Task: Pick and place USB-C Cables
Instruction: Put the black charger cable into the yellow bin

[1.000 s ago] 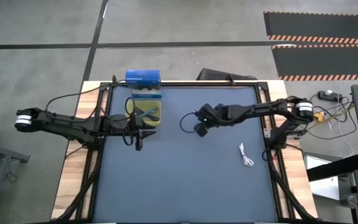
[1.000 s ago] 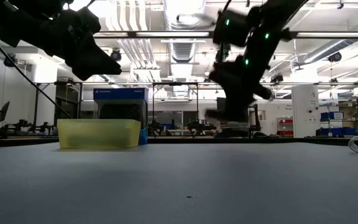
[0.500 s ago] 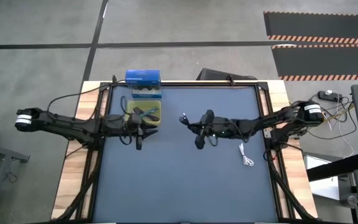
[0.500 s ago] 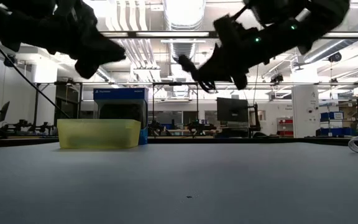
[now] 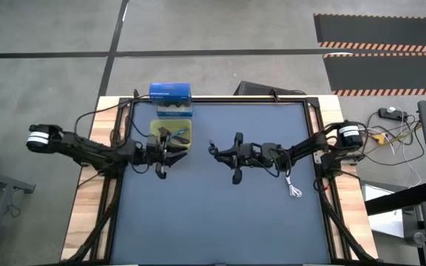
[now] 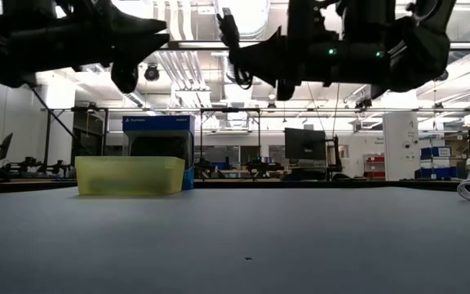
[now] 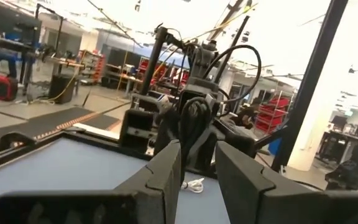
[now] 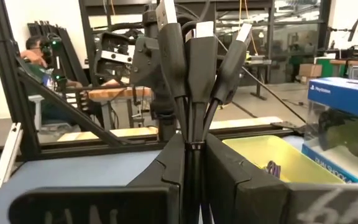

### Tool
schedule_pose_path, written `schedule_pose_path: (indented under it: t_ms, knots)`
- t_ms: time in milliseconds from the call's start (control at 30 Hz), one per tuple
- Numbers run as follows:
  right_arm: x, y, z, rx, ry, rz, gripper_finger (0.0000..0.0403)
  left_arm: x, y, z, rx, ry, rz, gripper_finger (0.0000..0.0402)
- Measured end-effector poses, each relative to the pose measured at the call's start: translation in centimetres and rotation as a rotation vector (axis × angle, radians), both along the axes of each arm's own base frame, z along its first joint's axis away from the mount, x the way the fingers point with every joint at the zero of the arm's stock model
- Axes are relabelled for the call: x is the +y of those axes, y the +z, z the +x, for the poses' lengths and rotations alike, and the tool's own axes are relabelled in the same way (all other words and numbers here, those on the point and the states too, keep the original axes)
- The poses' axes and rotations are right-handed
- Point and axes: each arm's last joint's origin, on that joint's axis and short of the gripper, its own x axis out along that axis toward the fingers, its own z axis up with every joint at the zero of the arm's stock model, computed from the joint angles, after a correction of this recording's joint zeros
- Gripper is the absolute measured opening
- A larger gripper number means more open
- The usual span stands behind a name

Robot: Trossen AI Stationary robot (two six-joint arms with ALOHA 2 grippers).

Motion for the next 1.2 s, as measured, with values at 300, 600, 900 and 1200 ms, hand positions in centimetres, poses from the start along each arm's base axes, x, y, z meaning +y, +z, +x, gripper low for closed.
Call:
schedule_pose_path:
  t_ms: [300,600,900,1200]
  knots:
    - [0.0,-0.5,1.5,0.001,-0.003,-0.024,0.0029,-0.7,0.3,3.7,-0.012,-0.009,0.065,0.0085]
    - [0.0,-0.4,1.5,0.000,-0.002,-0.032,0.0029,-0.7,-1.0,6.7,0.064,0.018,0.059,0.0120]
    - [0.1,-0.5,1.6,0.013,0.004,-0.034,0.0029,-0.6,-1.3,8.2,0.081,0.084,0.027,0.0220]
    - [0.1,-0.6,1.6,0.018,0.006,-0.039,0.0029,-0.9,-1.0,10.1,0.072,0.011,0.120,0.0230]
